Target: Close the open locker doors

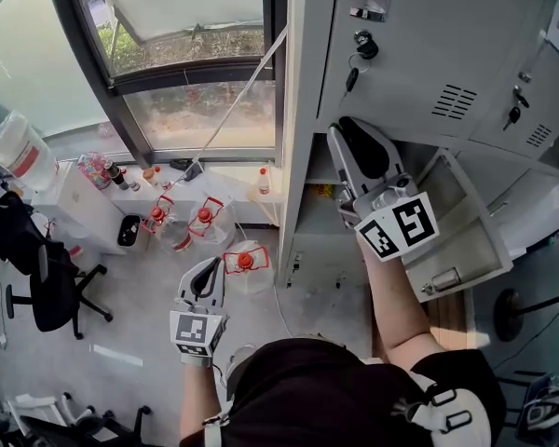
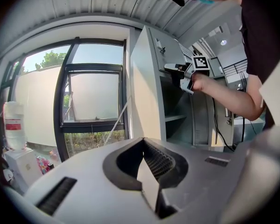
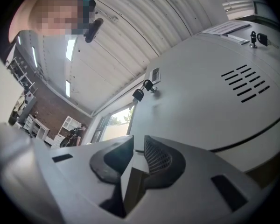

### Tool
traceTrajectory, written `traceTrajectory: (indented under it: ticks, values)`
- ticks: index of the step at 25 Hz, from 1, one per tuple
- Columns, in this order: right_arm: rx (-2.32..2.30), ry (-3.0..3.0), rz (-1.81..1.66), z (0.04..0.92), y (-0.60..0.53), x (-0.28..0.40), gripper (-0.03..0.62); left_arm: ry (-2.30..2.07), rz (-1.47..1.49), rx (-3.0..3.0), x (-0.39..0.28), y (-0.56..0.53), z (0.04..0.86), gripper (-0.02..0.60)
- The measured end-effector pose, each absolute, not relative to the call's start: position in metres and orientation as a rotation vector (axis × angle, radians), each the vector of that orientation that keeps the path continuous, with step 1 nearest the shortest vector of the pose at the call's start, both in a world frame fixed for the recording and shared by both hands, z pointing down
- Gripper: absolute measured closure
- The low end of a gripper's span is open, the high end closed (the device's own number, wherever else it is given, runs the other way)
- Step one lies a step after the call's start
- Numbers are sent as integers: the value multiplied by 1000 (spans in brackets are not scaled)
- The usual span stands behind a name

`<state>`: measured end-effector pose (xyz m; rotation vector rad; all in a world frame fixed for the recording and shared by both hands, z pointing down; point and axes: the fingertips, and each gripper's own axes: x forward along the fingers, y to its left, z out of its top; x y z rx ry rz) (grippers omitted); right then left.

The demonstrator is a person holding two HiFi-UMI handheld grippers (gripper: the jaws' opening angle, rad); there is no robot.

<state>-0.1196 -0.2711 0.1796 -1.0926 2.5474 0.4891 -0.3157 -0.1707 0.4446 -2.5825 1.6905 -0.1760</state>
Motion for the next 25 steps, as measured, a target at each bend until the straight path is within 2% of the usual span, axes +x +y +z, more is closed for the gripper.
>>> traceTrajectory:
  ticks: [13, 25]
  values:
    - [-1093, 2549, 478, 179, -277, -123, 523, 1721, -175, -2570, -322, -168, 449, 574]
    - [-1171, 2554, 455, 204, -257, -116, 523, 1568, -186, -2674, -305, -177, 455, 574]
